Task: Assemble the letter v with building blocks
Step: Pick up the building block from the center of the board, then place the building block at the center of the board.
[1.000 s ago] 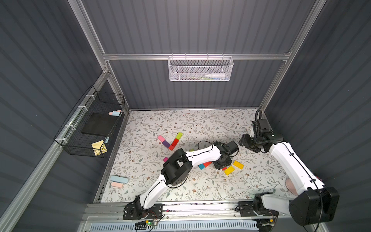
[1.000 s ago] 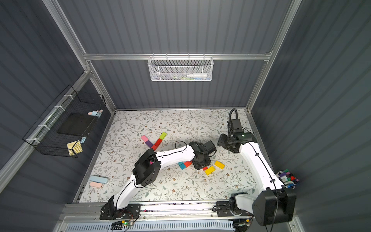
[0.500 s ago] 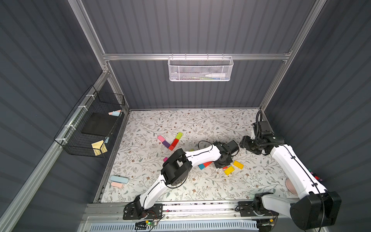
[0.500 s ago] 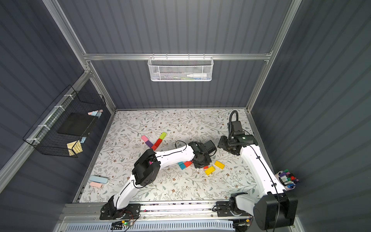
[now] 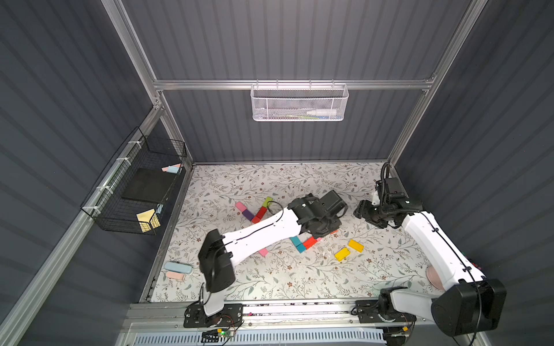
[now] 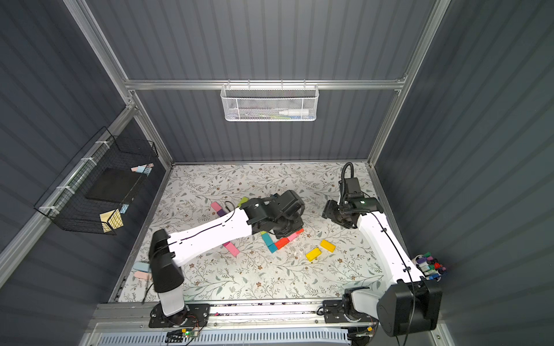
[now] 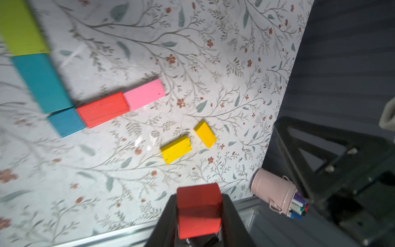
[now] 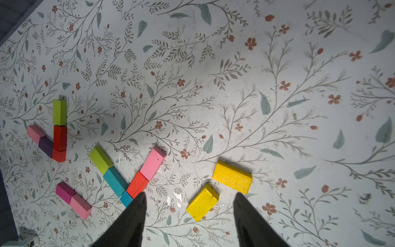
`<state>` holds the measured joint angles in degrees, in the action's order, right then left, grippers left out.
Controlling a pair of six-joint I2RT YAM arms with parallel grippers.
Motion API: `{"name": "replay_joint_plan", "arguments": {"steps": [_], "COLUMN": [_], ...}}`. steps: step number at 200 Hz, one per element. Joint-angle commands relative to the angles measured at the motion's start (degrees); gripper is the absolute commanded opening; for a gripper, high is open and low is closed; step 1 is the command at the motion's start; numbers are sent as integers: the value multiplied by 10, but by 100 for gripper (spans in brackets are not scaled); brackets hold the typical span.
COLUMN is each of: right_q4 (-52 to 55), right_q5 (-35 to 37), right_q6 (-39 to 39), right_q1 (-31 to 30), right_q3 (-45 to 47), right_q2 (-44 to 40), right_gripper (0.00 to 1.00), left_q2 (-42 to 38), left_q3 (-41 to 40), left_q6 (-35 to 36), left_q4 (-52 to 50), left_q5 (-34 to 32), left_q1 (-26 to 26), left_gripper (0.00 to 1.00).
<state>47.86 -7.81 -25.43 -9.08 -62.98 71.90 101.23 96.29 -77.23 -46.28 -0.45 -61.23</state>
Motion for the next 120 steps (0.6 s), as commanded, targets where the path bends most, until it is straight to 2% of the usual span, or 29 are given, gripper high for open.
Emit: {"name": "replay_joint_plan", "arguments": {"steps": [1,18,42,60,85,98,120], "right_q4": [-6,-12,-9,-7,-8,-12,-18], "right_q5": [-24,-25,-16,-1,11,13,17], "right_q6": [2,5,7,2,-10,-17,-23], "right_q1": [-9,-23,-47,-73,-101,-111,-119], "right_q3": [-9,-12,-23,-26,-23,-19,-8], "right_q2": [10,16,23,20,10,5,1], "right_gripper": [74,75,99,99,99,99,99], "left_q2": [-74,-131,-150,-115,-74,-90,-153], "left_q3": [-113,-181,-228,-218,-226,-258,-320], "left_q6": [-71,-99,-123,-120,-130,-142,-202], "left_q4": [-46,-34,-11,-19,-37,-30,-13], "left_q5": [-4,-6,2,-34,-20,12,25], "left_q1": [-7,-13,-19,-19,-19,-19,-19], "left_gripper": [0,0,0,0,0,0,0]}}
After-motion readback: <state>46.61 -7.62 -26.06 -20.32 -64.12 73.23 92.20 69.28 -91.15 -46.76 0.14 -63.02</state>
